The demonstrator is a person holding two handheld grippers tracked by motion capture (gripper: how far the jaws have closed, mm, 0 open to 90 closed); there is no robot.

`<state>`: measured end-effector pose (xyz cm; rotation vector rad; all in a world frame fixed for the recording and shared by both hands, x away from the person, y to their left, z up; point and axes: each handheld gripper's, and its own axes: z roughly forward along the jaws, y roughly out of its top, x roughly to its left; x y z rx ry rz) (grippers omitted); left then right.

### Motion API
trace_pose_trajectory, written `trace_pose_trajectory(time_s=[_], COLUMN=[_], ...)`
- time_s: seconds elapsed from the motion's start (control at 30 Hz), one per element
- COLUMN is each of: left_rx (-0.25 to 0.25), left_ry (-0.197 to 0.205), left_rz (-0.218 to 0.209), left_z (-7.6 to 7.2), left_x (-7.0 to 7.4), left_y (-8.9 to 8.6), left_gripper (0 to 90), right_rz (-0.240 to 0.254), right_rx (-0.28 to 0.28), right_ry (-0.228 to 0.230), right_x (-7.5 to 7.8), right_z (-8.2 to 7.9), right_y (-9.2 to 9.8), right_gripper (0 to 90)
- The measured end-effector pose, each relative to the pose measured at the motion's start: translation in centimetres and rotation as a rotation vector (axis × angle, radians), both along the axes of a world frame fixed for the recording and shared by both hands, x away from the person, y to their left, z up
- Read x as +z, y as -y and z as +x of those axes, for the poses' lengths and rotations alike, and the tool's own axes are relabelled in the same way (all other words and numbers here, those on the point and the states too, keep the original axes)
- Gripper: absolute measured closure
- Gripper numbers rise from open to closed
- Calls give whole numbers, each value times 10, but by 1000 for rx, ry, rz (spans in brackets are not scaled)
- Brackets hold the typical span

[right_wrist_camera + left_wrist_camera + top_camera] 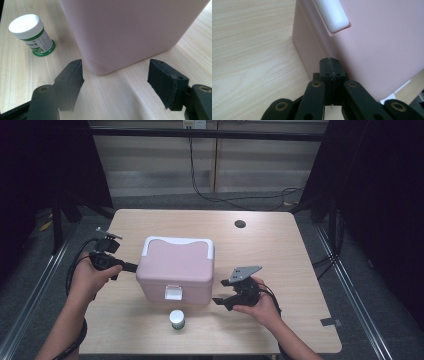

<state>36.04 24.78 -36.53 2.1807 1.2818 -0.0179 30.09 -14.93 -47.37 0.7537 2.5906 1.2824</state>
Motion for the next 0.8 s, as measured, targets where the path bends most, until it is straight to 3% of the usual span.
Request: trace_pose_trajectory(time_s=[0.07, 0.3, 0.47, 0.8], left_rx=[-1, -8, -32, -51], left_ry=[-1, -1, -7, -10], left_rz=[11, -10, -27, -20], left_z=[1, 0, 1, 2], left_x=[1, 1, 1, 2], left_y=[2, 13, 24, 39], left_gripper=[900, 900, 900, 900], right_rz=[0, -11, -6, 0], right_rx=[2, 13, -4, -21], right_ry=[4, 12, 0, -5], right_x=[2, 2, -1, 0], right_z=[1, 2, 4, 7], right_y=[0, 0, 5, 15], right_gripper=[281, 279, 277, 270])
